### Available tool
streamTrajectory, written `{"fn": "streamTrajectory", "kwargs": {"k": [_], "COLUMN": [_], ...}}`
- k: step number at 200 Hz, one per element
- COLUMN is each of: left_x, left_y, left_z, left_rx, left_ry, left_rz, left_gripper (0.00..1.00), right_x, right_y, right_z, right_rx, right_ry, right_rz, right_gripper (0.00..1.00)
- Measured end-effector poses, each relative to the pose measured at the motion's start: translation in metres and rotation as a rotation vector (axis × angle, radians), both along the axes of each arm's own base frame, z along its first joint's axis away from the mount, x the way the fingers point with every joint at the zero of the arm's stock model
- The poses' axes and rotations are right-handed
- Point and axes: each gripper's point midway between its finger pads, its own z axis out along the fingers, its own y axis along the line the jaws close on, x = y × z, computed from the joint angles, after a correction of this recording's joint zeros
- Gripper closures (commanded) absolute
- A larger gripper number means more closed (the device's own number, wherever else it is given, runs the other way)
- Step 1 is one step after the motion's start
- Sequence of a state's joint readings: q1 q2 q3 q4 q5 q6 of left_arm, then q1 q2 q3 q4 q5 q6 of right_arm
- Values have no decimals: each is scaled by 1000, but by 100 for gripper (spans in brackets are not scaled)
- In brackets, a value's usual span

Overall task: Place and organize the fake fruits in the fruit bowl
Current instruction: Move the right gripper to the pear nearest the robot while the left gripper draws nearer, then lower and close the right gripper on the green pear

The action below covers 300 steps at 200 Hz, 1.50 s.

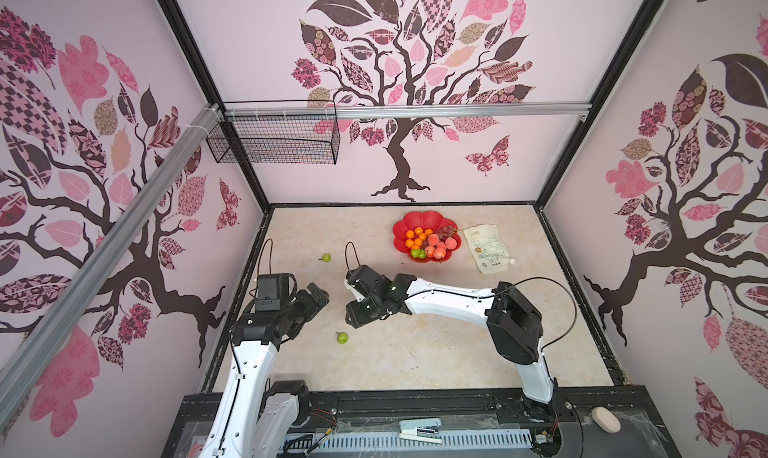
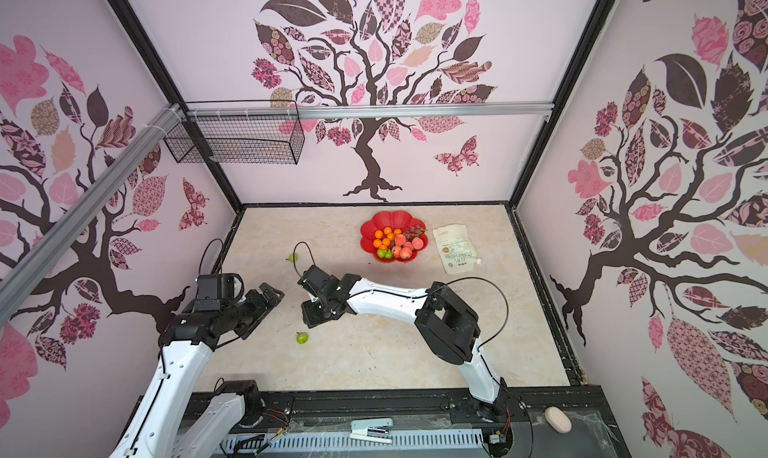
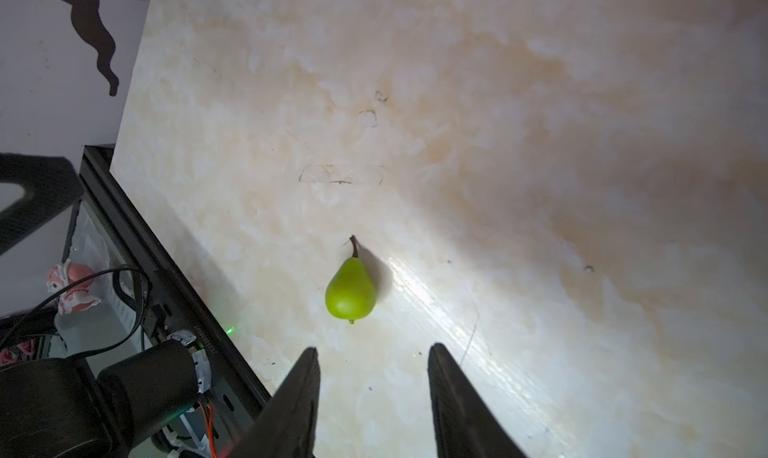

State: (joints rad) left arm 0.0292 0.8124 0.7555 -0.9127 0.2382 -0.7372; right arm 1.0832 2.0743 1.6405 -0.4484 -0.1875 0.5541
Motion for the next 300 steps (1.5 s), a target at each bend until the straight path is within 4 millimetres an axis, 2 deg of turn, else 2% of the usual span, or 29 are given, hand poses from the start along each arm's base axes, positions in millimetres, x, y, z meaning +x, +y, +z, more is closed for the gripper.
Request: {"fn": "streamTrajectory", "kwargs": {"k": [27,77,137,214,265,300], "left_x": [-6,-10,-19,-31,-31,-31], "left_y": [2,9,10,16,16,17], "left_z": [-3,-5,-14,-23,-23,-23], "left_rx": [-3,-6,-29,-20,-16,-16], "left_ry": [23,44,100,164,163,162], "left_rz": [10,54,99,157,158,161], "left_gripper": [2,2,2,2,2,2], "right_x": [-3,-4,-9,-28,-34,-33], "right_y": [11,15,25,37,34,34], "right_z": [-11,-28,-28,-42,-58,-54], "right_rx": [-23,-70,-70,-89,-121,-126], "right_ry": [20,58,84,132,168,169], "right_rz": [17,25,51,106,115,115], "right_gripper": [53,53,52,51,51,51]}}
